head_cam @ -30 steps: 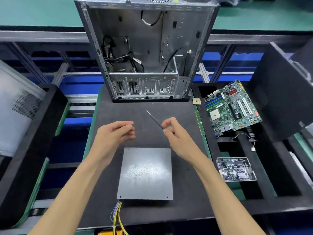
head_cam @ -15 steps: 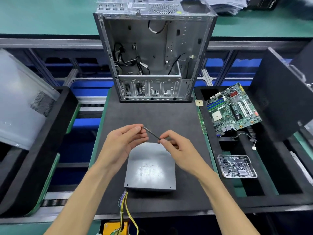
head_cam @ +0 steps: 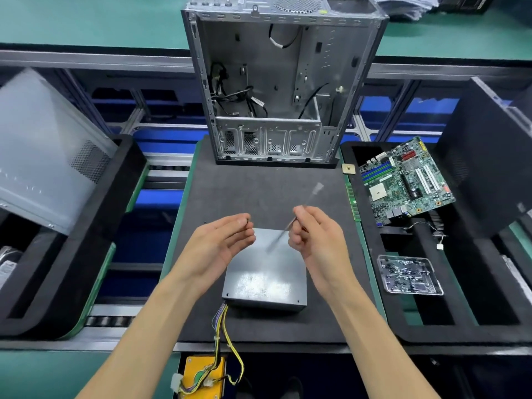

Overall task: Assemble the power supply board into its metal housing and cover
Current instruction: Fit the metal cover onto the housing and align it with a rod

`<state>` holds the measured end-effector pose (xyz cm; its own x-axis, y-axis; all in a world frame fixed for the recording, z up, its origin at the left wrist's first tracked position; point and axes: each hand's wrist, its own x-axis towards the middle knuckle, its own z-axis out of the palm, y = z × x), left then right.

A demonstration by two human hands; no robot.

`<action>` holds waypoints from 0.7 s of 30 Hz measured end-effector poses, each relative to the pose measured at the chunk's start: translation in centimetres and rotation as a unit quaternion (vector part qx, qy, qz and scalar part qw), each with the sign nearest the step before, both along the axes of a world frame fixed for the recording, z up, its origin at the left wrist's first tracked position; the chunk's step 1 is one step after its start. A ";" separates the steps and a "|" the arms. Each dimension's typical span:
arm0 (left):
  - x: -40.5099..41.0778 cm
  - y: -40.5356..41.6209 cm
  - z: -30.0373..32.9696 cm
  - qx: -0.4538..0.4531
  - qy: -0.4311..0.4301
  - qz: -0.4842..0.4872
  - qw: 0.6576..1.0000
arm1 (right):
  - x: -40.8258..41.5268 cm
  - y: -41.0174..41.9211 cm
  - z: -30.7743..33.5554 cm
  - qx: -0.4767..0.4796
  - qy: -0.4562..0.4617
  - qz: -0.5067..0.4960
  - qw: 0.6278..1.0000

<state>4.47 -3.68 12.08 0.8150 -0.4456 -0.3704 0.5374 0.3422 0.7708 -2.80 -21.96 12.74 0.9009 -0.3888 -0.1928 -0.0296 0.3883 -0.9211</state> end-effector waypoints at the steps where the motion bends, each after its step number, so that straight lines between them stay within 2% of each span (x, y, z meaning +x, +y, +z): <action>1: -0.2 0.2 -0.1 -0.001 0.002 -0.002 1.000 | 0.0 0.2 0.0 0.021 -0.005 -0.009 1.000; 5: -0.8 0.8 -0.2 0.000 -0.003 -0.004 1.000 | 0.0 1.1 -0.1 0.043 -0.028 -0.016 0.999; 12: -0.5 1.7 0.1 -0.012 0.002 0.031 0.999 | 0.4 1.9 -0.4 0.018 -0.040 0.019 0.999; 21: -0.1 2.2 0.7 0.062 -0.072 0.038 0.995 | 0.8 2.4 -0.2 -0.039 -0.062 0.039 0.997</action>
<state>4.33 -1.52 12.77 0.8930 -0.3399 -0.2951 0.3944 0.2749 0.8768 -1.99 -19.59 12.57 0.9437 -0.3269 -0.0507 0.0585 0.3156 -0.9471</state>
